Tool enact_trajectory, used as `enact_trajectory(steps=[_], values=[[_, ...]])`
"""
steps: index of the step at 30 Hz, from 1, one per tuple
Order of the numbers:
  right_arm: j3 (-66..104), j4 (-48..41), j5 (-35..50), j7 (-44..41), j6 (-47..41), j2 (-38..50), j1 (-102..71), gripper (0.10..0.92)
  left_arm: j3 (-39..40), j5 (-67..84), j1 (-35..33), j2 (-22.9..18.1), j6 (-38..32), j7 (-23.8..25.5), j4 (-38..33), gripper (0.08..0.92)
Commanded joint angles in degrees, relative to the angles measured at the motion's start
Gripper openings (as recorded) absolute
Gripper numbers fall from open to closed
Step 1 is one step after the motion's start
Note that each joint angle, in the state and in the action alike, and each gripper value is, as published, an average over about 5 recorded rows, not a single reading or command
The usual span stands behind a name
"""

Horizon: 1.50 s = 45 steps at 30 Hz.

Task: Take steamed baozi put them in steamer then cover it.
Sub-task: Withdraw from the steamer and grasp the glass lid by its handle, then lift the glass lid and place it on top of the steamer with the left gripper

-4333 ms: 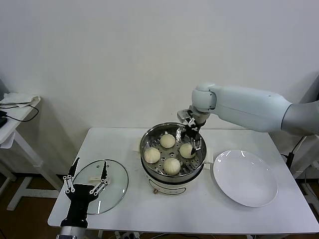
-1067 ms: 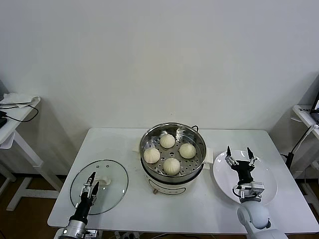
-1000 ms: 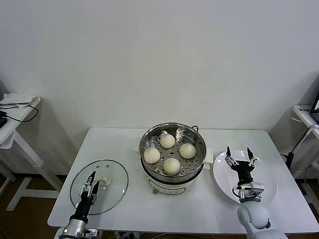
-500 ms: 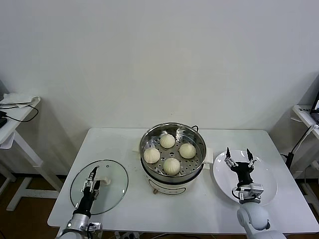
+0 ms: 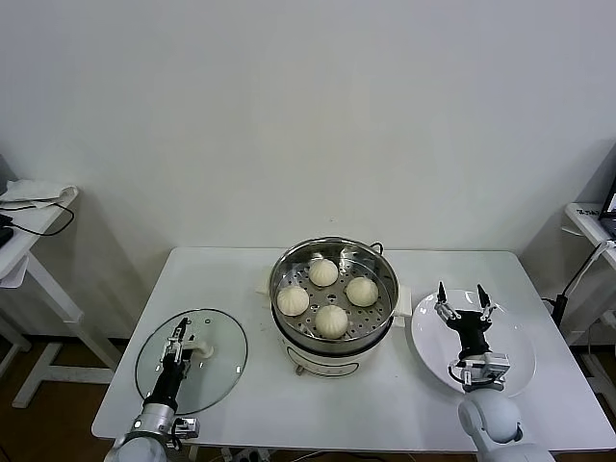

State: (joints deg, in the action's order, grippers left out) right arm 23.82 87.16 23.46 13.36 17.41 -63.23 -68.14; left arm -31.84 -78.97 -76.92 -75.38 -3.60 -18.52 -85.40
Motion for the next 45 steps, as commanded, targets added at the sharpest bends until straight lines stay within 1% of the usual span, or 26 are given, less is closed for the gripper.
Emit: enact_trajectory(steps=[1, 15, 18, 20, 22, 24, 28, 31, 34, 36, 40, 45], values=[[0.08, 0.12, -0.07, 0.12, -0.05, 0.09, 0.15, 0.823, 0.25, 0.82, 1.23, 0.03, 0.36, 1.2, 1.76, 0.739], [0.07, 0.38, -0.25, 0.33, -0.03, -0.19, 0.35, 0.823, -0.15, 1.19, 1.33, -0.16, -0.2, 1.08, 2.03, 0.333], [0.04, 0.34, -0.31, 0.34, -0.01, -0.3, 0.37, 0.823, -0.39, 1.53, 1.07, -0.13, -0.51, 0.91, 1.35, 0.246], [0.07, 0.36, -0.31, 0.33, 0.01, -0.34, 0.34, 0.823, -0.88, 2.0, 0.48, 0.08, -0.31, 0.85, -0.28, 0.206], [0.11, 0.36, -0.34, 0.3, 0.07, -0.35, 0.3, 0.823, -1.64, 2.56, -0.5, 0.58, 0.57, 0.94, -3.65, 0.192], [0.15, 0.36, -0.36, 0.27, 0.11, -0.32, 0.27, 0.823, -2.64, 3.01, -1.69, 1.45, 2.0, 1.45, -8.61, 0.19], [0.31, 0.45, -0.33, 0.26, 0.13, -0.31, 0.25, 0.823, -4.69, 4.37, -2.9, 4.14, 5.3, 4.67, -20.19, 0.19], [0.58, 0.59, -0.28, 0.28, 0.12, -0.37, 0.19, 0.823, -5.41, 5.6, -1.39, 6.7, 8.63, 8.23, -27.82, 0.19], [0.98, 0.74, -0.23, 0.29, 0.15, -0.46, -0.03, 0.823, -4.62, 5.73, 2.08, 8.58, 12.74, 12.21, -34.43, 0.19], [1.36, 0.91, -0.18, 0.28, 0.19, -0.49, -0.32, 0.823, -3.1, 4.87, 4.8, 9.41, 15.14, 15.39, -38.12, 0.19], [2.31, 1.26, -0.04, 0.23, 0.23, -0.32, -1.05, 0.823, 2.93, 4.56, 7.86, 10.47, 17.73, 20.08, -41.97, 0.19], [3.45, 1.21, 0.12, 0.17, 0.27, 0.15, -1.67, 0.823, 15.78, 10.65, 10.4, 10.71, 22.47, 23.11, -43.34, 0.19]])
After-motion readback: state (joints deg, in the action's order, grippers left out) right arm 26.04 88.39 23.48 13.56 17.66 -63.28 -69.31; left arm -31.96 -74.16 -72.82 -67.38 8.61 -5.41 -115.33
